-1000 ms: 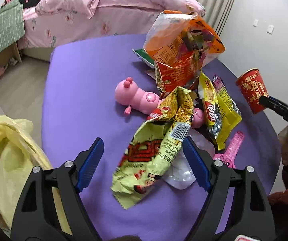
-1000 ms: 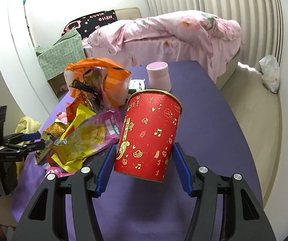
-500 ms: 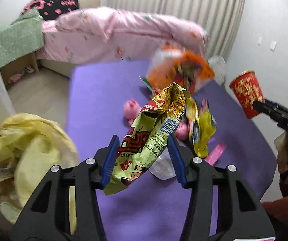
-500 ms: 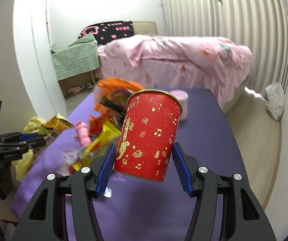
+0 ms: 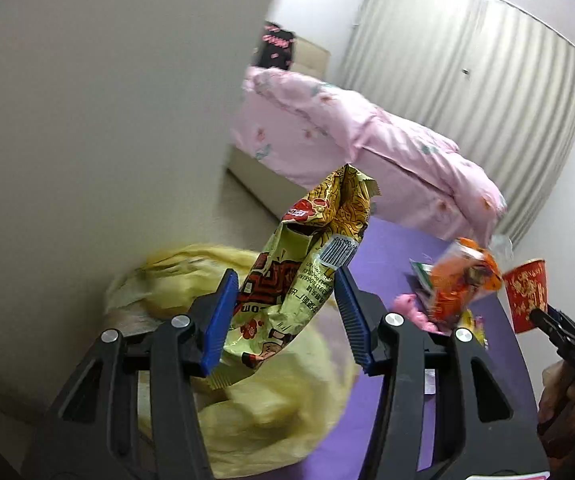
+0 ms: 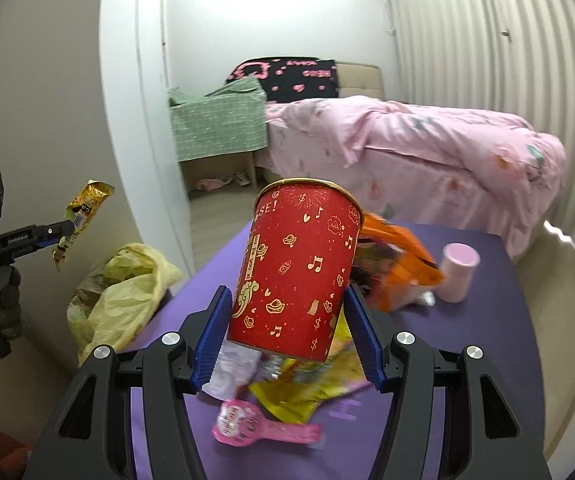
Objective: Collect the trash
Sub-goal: 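Carry the wrapper and red cup to the yellow bag and release both, then move both tools back over the table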
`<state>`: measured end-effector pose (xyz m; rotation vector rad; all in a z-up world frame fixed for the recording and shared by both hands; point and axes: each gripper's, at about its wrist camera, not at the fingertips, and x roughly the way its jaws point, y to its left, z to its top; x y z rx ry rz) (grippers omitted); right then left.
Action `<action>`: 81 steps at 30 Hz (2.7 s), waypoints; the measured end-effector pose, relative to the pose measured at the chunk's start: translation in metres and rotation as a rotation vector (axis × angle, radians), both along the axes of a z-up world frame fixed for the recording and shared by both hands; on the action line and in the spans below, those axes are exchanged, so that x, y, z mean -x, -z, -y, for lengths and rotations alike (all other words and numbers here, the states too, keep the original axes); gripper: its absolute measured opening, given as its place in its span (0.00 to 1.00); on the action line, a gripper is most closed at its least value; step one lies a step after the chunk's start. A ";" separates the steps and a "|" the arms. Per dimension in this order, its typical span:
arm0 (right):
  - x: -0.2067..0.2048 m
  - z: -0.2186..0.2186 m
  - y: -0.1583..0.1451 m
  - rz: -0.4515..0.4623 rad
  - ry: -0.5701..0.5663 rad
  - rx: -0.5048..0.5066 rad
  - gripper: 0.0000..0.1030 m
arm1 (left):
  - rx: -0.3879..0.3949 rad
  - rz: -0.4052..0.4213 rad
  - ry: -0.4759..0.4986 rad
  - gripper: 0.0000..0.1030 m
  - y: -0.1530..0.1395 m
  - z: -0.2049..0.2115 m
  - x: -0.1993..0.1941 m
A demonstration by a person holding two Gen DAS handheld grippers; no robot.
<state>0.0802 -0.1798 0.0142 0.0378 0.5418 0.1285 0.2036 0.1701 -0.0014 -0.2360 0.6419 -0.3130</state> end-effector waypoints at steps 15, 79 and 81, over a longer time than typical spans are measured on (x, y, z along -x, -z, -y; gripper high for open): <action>-0.036 -0.048 0.024 -0.080 -0.094 0.055 0.53 | -0.220 -0.346 -0.012 0.46 0.106 0.004 -0.045; -0.133 -0.212 0.059 -0.251 -0.575 0.061 0.63 | -0.031 0.051 -0.396 0.73 0.023 -0.086 0.055; -0.124 -0.196 0.050 -0.232 -0.559 0.074 0.63 | -0.040 0.053 -0.367 0.73 0.022 -0.073 0.053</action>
